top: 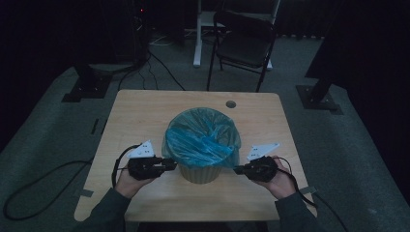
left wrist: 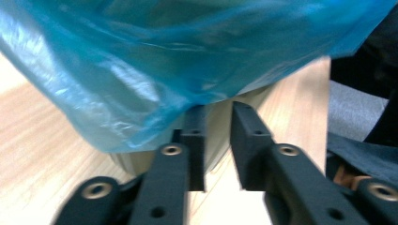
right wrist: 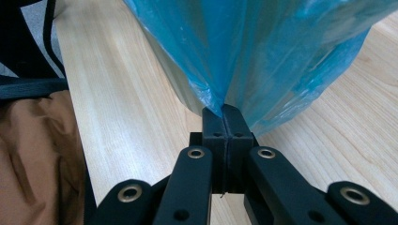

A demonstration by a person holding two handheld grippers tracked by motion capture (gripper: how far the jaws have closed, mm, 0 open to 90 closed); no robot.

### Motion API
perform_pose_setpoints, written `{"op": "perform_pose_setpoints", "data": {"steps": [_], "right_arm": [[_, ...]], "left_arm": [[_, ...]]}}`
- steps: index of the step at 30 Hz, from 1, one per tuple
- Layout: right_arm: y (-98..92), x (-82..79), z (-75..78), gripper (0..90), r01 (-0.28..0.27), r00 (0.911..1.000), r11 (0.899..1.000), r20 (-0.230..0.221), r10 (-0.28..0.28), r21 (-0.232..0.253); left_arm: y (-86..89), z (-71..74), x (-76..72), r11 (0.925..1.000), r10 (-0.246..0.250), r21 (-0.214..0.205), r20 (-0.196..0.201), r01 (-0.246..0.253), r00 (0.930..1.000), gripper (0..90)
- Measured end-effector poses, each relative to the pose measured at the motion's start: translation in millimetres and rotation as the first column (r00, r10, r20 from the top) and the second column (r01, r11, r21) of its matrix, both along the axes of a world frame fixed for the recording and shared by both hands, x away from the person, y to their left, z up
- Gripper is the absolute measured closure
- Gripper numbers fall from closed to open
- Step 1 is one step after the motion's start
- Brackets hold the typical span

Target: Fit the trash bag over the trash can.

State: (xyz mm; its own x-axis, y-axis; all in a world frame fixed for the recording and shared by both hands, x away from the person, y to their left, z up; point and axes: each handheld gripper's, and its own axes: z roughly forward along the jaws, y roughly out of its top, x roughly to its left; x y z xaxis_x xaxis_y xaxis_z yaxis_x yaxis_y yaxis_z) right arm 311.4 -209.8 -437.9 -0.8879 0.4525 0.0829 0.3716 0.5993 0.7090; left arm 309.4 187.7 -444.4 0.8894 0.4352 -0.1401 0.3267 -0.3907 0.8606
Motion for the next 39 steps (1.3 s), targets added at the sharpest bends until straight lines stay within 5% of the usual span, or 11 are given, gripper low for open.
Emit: {"op": "perform_pose_setpoints", "data": {"steps": [5, 20, 25, 30, 35, 36, 39], "right_arm": [[1.9, -3.2, 4.6, 90.0, -0.01, 0.9999, 1.0, 0.014, 0.01, 0.012], [-0.6, -7.4, 10.5, 90.0, -0.008, 0.9994, 1.0, 0.035, 0.007, 0.03], [0.3, -6.9, 10.2, 89.9, -0.009, 0.9992, 0.999, 0.038, 0.008, 0.031], [0.8, -7.0, 10.7, 89.9, -0.012, 0.9991, 0.999, 0.042, 0.011, 0.033], [-0.1, -7.5, 11.5, 90.0, -0.008, 0.999, 0.999, 0.044, 0.006, 0.04], [-1.0, -7.8, 12.1, 89.9, -0.008, 0.9987, 0.999, 0.05, 0.006, 0.042], [-1.4, -7.9, 12.3, 90.0, -0.006, 0.9987, 0.999, 0.051, 0.004, 0.044]], "left_arm": [[7.4, 4.7, -7.5, 0.9999, -0.004, -0.016, 0.014, 0.005, 0.9999, 62.2], [33.7, 13.2, -26.2, 0.999, 0.021, -0.04, 0.034, -0.019, 0.9992, 50.5], [28.5, 20.3, -15.9, 0.9947, 0.081, -0.07, 0.078, -0.076, 0.9937, 42.4], [7.6, 17.5, 3.1, 0.9921, 0.116, -0.057, 0.089, -0.112, 0.9892, 37.3], [-5.0, 15.4, 3.1, 0.9939, 0.108, -0.039, 0.119, -0.104, 0.9871, 44.7], [-5.7, 15.7, 3.1, 0.9942, 0.106, -0.034, 0.123, -0.102, 0.9868, 63.3], [-4.7, 15.5, 3.3, 0.995, 0.099, -0.029, 0.12, -0.096, 0.9879, 82.6]]}}
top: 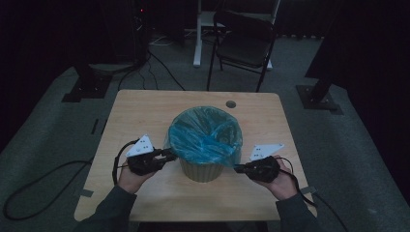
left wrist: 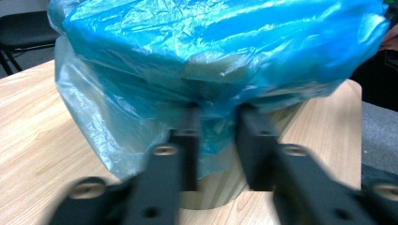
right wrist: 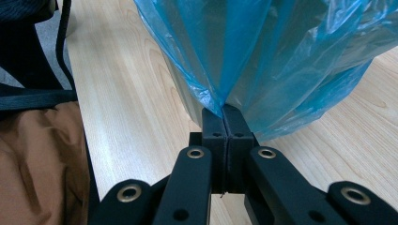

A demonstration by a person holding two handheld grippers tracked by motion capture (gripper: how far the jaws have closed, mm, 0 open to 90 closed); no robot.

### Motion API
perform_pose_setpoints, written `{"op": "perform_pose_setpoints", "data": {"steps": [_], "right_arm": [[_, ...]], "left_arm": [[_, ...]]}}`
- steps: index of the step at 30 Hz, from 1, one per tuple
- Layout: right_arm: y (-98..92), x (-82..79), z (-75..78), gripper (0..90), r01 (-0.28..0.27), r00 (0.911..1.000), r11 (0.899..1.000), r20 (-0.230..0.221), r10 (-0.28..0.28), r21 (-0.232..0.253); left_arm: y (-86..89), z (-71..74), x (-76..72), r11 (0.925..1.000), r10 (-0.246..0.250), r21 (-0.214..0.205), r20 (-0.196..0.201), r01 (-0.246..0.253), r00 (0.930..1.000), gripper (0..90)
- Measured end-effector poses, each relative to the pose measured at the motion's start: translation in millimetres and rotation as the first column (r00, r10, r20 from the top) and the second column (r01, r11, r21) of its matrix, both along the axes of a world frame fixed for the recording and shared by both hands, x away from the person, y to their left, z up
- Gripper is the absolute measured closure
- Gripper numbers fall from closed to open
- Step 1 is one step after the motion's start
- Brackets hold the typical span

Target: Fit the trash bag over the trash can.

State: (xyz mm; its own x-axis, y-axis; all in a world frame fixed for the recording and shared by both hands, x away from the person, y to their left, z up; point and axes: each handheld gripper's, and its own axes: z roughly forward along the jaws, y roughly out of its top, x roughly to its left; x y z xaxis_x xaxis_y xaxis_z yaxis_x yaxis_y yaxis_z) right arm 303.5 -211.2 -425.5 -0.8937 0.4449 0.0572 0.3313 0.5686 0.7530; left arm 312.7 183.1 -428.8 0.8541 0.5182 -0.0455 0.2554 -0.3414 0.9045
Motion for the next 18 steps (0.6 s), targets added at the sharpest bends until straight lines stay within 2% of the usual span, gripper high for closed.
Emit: {"op": "perform_pose_setpoints", "data": {"steps": [1, 3, 7, 8, 9, 14, 16, 18], "right_arm": [[0.0, 0.0, 0.0, 90.0, 0.0, 1.0, 1.0, 0.0, 0.0, 0.0], [-0.4, -0.2, -0.7, 90.0, 0.0, 1.0, 1.0, -0.006, 0.0, -0.002], [-2.4, 0.5, -3.0, 90.0, -0.005, 0.9998, 1.0, -0.017, 0.005, -0.005], [-2.4, 0.5, -3.0, 90.0, -0.005, 0.9998, 1.0, -0.017, 0.005, -0.005], [-1.9, 0.8, -5.2, 90.0, -0.009, 0.9996, 1.0, -0.028, 0.009, -0.014], [-0.5, 0.1, -7.3, 90.0, -0.015, 0.9992, 1.0, -0.037, 0.014, -0.026], [0.6, 0.3, -9.5, 90.0, -0.028, 0.9984, 0.999, -0.05, 0.026, -0.036], [2.7, -1.4, -10.6, 90.0, -0.044, 0.9977, 0.998, -0.054, 0.042, -0.035]], "left_arm": [[0.0, 0.0, 0.0, 1.0, 0.0, 0.0, 0.0, 0.0, 1.0, 88.1], [1.9, -4.1, -0.1, 0.9996, -0.021, 0.019, -0.02, 0.021, 0.9996, 90.0], [7.7, -16.3, -3.9, 0.9964, -0.039, 0.073, -0.057, 0.043, 0.9976, 90.0], [7.7, -16.3, -3.9, 0.9964, -0.039, 0.073, -0.057, 0.043, 0.9976, 90.0], [14.3, -23.8, -4.2, 0.9949, -0.016, 0.098, -0.077, 0.024, 0.9969, 90.0], [20.2, -29.2, -2.7, 0.9935, -0.001, 0.113, -0.093, 0.011, 0.9956, 90.0], [26.1, -36.1, 2.2, 0.9919, 0.019, 0.127, -0.126, -0.003, 0.9918, 90.0], [27.9, -40.1, 4.8, 0.9904, 0.032, 0.138, -0.143, -0.012, 0.9892, 90.0]]}}
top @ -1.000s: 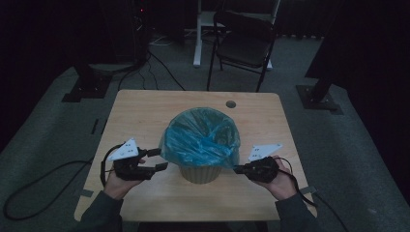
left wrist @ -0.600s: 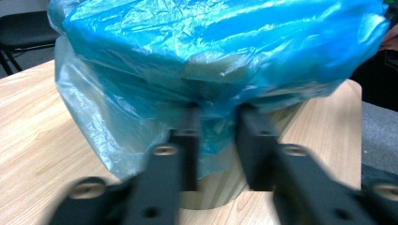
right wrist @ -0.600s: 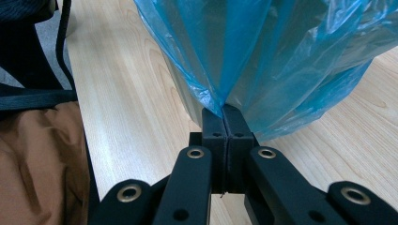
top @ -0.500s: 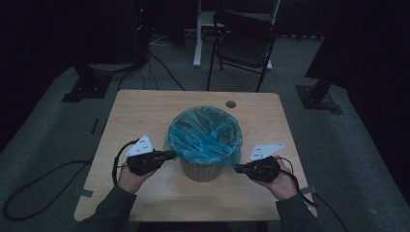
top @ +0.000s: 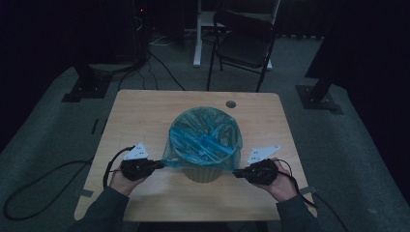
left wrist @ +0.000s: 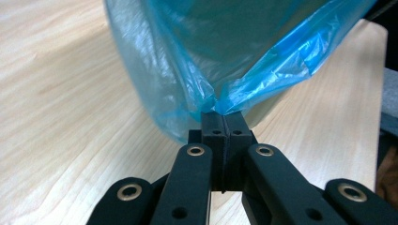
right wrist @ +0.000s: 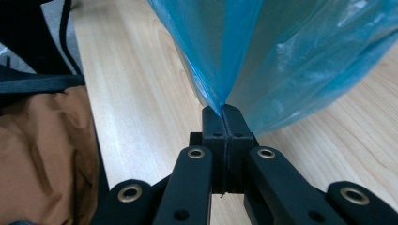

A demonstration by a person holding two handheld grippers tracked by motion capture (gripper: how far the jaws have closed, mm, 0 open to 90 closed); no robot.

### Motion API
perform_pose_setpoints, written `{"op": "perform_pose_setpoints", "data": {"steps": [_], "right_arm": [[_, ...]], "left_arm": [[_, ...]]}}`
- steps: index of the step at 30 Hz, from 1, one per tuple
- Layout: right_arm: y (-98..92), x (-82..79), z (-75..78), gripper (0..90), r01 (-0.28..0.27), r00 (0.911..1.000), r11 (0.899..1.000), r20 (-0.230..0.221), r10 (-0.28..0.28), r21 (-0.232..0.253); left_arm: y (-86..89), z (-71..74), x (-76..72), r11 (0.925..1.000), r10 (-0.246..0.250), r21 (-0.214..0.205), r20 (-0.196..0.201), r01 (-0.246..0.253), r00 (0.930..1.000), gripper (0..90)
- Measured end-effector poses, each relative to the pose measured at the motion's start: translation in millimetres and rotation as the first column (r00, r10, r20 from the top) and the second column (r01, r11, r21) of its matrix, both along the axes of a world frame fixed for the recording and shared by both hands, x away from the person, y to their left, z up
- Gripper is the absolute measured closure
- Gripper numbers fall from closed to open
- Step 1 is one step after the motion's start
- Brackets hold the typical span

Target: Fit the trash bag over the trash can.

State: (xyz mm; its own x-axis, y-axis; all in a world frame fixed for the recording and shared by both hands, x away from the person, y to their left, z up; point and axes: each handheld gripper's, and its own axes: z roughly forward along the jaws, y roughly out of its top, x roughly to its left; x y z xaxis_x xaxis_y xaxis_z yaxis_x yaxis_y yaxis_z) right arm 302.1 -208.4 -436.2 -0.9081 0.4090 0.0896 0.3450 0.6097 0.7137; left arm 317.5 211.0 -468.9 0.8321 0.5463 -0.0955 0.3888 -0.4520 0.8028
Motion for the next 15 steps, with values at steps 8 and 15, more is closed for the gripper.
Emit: {"op": "perform_pose_setpoints", "data": {"steps": [8, 15], "right_arm": [[0.7, 3.9, -4.5, 90.0, 0.035, 0.9993, 0.998, -0.011, -0.035, -0.056], [-3.8, 6.2, -6.7, 82.3, 0.061, 0.998, 0.997, -0.015, -0.061, -0.05]], "left_arm": [[1.6, -4.9, 2.7, 0.9996, 0.014, 0.023, -0.035, -0.014, 0.9993, 90.0], [8.5, 3.9, -4.4, 0.9914, -0.105, -0.08, -0.013, 0.104, 0.9944, 57.9]]}}
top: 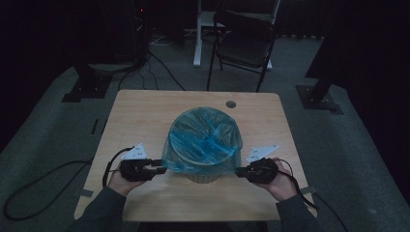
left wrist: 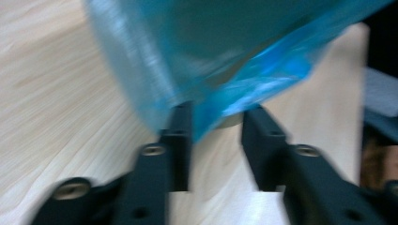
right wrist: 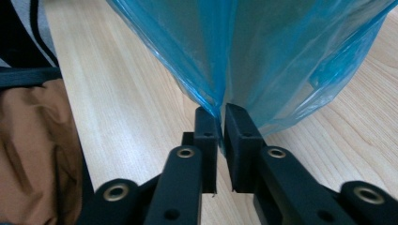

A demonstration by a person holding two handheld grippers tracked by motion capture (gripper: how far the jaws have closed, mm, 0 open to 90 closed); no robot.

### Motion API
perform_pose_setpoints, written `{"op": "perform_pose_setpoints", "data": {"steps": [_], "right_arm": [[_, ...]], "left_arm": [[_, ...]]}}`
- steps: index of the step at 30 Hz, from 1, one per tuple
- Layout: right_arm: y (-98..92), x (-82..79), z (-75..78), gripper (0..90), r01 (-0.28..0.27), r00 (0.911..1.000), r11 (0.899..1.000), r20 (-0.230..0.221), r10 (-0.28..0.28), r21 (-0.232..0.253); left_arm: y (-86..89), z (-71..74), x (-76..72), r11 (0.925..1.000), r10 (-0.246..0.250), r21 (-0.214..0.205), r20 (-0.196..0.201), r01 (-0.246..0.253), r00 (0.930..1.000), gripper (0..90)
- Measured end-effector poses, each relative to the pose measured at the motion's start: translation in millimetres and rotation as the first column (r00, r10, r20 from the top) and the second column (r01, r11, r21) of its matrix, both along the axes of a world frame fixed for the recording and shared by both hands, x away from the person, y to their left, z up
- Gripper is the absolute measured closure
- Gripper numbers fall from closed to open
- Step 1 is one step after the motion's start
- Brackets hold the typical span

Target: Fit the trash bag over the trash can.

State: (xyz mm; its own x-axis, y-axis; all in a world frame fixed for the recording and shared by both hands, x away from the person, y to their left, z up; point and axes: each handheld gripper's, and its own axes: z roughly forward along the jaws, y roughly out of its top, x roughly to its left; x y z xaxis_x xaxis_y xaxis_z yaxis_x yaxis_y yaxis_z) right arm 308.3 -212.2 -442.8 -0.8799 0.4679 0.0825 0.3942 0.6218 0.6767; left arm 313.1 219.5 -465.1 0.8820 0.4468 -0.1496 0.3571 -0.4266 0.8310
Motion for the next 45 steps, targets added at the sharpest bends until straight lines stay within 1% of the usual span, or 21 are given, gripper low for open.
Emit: {"op": "perform_pose_setpoints", "data": {"steps": [2, 4, 6, 9, 12, 15, 17, 22, 24, 26, 27, 28, 30, 32, 34, 36, 38, 42, 43, 44, 45], "right_arm": [[-1.0, -0.8, 0.6, 80.5, -0.01, 1.0, 1.0, 0.0, 0.01, 0.001], [-1.2, -1.4, 0.7, 79.4, -0.017, 0.9998, 1.0, 0.0, 0.017, 0.0], [-1.3, -1.1, 0.5, 77.6, -0.021, 0.9998, 1.0, 0.0, 0.021, 0.005], [-0.8, -0.7, 0.4, 76.4, -0.023, 0.9997, 1.0, 0.002, 0.023, 0.008], [-0.8, -1.3, 0.5, 75.7, -0.026, 0.9997, 1.0, 0.003, 0.026, 0.01], [-1.7, -1.4, 0.1, 75.3, -0.023, 0.9997, 1.0, 0.004, 0.023, 0.013], [-2.1, -1.2, -0.4, 75.2, -0.023, 0.9997, 1.0, 0.001, 0.023, 0.016], [-1.8, -1.3, -1.1, 75.0, -0.022, 0.9998, 1.0, 0.004, 0.022, 0.017], [-1.7, -1.7, -1.2, 74.9, -0.021, 0.9998, 1.0, 0.003, 0.021, 0.017], [-1.7, -1.9, -1.4, 74.8, -0.019, 0.9998, 1.0, 0.002, 0.019, 0.018], [-1.7, -1.7, -1.4, 74.6, -0.019, 0.9998, 1.0, 0.002, 0.019, 0.018], [-1.8, -1.7, -1.5, 74.6, -0.019, 0.9998, 1.0, 0.002, 0.019, 0.018], [-1.6, -1.7, -1.6, 74.6, -0.018, 0.9998, 1.0, 0.002, 0.018, 0.019], [-1.4, -2.1, -1.8, 74.6, -0.017, 0.9998, 1.0, 0.001, 0.017, 0.019], [-1.5, -2.7, -1.8, 74.4, -0.019, 0.9998, 1.0, 0.002, 0.019, 0.019], [-2.1, -3.0, -1.7, 74.3, -0.018, 0.9998, 1.0, 0.003, 0.018, 0.019], [-2.8, -3.3, -1.6, 74.2, -0.015, 0.9999, 1.0, 0.004, 0.015, 0.021], [-3.6, -3.7, -1.3, 74.1, -0.014, 0.9999, 1.0, 0.005, 0.014, 0.022], [-3.6, -3.7, -1.3, 74.0, -0.015, 0.9999, 1.0, 0.006, 0.015, 0.022], [-3.5, -3.9, -1.2, 73.9, -0.014, 0.9999, 1.0, 0.006, 0.014, 0.024], [-3.5, -3.9, -1.0, 73.8, -0.014, 0.9999, 1.0, 0.006, 0.014, 0.025]], "left_arm": [[6.4, 4.6, -3.0, 0.9996, -0.012, -0.025, 0.016, 0.012, 0.9998, 54.2], [14.1, 9.5, -4.7, 0.9988, 0.001, -0.048, 0.028, 0.001, 0.9996, 53.1], [21.0, 18.2, -4.7, 0.9963, 0.011, -0.086, 0.039, -0.008, 0.9992, 53.1], [22.0, 38.5, -0.7, 0.9932, 0.001, -0.116, 0.074, 0.007, 0.9972, 53.7], [13.4, 62.3, 8.0, 0.9909, -0.022, -0.129, 0.109, 0.036, 0.9938, 53.8], [-2.4, 84.5, 20.5, 0.9908, -0.06, -0.113, 0.128, 0.075, 0.99, 53.2], [-15.9, 95.5, 30.0, 0.9915, -0.082, -0.089, 0.135, 0.094, 0.9875, 53.2], [-52.1, 114.7, 53.0, 0.9939, -0.109, 0.001, 0.151, 0.11, 0.9825, 55.2], [-65.4, 121.3, 61.2, 0.9926, -0.119, 0.044, 0.15, 0.113, 0.9815, 57.1], [-78.9, 127.0, 68.0, 0.9878, -0.142, 0.086, 0.144, 0.13, 0.9794, 59.5], [-78.9, 127.0, 68.0, 0.9878, -0.142, 0.086, 0.144, 0.13, 0.9794, 60.5], [-92.8, 132.3, 72.9, 0.9805, -0.161, 0.137, 0.144, 0.141, 0.9765, 60.8], [-107.8, 136.2, 77.3, 0.9675, -0.183, 0.202, 0.143, 0.153, 0.9726, 60.9], [-123.0, 137.8, 81.3, 0.9514, -0.206, 0.26, 0.138, 0.165, 0.9688, 61.0], [-138.3, 136.6, 84.1, 0.926, -0.232, 0.334, 0.139, 0.175, 0.9627, 61.0], [-152.2, 132.4, 86.5, 0.9008, -0.248, 0.395, 0.128, 0.18, 0.9601, 60.9], [-165.0, 126.0, 87.9, 0.8645, -0.263, 0.471, 0.125, 0.176, 0.9568, 60.9], [-186.6, 108.2, 86.3, 0.7883, -0.313, 0.585, 0.115, 0.191, 0.9427, 59.1], [-191.8, 103.5, 85.6, 0.7624, -0.325, 0.618, 0.111, 0.191, 0.9393, 58.5], [-196.8, 101.0, 84.9, 0.7304, -0.33, 0.659, 0.111, 0.179, 0.9375, 58.2], [-200.4, 99.1, 83.8, 0.7153, -0.332, 0.679, 0.123, 0.165, 0.9351, 57.1]]}}
